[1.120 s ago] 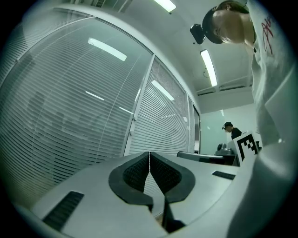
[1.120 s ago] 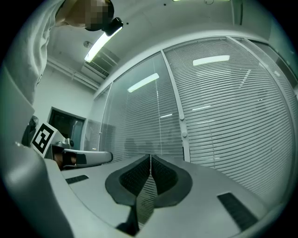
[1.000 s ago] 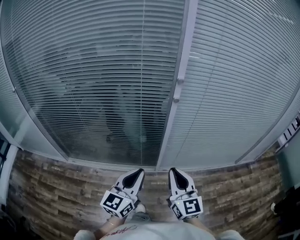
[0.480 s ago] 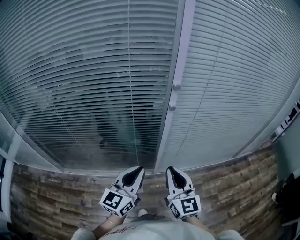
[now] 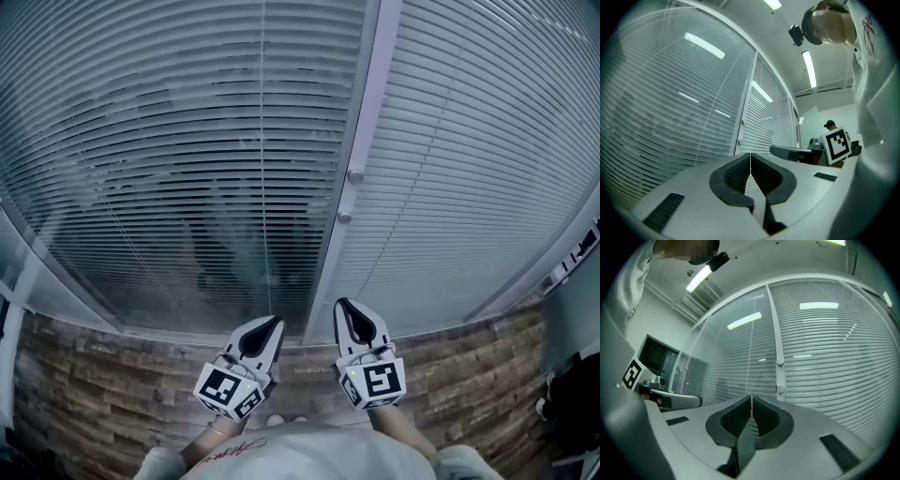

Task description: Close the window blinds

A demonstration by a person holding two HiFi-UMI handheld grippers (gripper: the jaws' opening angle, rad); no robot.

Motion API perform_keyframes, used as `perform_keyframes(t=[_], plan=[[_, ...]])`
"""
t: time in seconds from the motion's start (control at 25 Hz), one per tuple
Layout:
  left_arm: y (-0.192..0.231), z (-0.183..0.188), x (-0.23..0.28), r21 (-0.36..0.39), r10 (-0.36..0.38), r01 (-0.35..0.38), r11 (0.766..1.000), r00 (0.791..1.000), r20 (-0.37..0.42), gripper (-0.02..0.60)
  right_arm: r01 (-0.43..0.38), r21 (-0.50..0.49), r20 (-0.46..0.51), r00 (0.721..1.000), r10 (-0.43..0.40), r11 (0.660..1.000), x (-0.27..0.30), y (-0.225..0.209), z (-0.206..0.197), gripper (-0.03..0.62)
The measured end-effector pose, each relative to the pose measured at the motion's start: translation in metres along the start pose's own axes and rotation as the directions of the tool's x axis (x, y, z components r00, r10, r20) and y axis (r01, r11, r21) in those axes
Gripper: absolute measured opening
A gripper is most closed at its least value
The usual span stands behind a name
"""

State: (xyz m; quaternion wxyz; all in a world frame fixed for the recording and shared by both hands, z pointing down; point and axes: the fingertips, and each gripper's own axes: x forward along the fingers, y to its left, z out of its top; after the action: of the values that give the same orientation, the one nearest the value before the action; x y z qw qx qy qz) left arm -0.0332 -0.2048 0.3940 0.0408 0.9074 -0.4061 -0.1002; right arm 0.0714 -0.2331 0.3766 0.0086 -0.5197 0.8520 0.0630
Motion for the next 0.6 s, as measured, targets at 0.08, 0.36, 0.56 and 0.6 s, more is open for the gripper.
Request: perform_keyframes(t=[0.08,0.36,0.56,0.6], plan=[[0.0,0.002,0.001,-0.001,0.012,-0.012,1.0,1.0,0.001,0.018,0.022,-0.056,0.024,1.0,-0.021,0.998,0.015,-0.014,0.018,0.025],[-0.002,-0.004,-0.002,-0.012,0.024,-0.024,1.0,1.0,-0.008,0.018,0.145,-0.003,0.205,0.969,-0.141,0.989,0.079,-0.074,0.107,0.133],[-0.002,-0.008,-0.009,-0.019,0.033,-0.034,0.999,0.999,-0.015,0.018,0.201,0.085,0.178,0.961,-0.213,0.976,0.128,-0.107,0.123,0.152],[-0.002,-0.009,-0.01,-0.018,0.037,-0.037,0.999,0.999,-0.015,0.018,0.216,0.087,0.166,0.96,-0.228,0.973,0.135,-0.111,0.122,0.152]])
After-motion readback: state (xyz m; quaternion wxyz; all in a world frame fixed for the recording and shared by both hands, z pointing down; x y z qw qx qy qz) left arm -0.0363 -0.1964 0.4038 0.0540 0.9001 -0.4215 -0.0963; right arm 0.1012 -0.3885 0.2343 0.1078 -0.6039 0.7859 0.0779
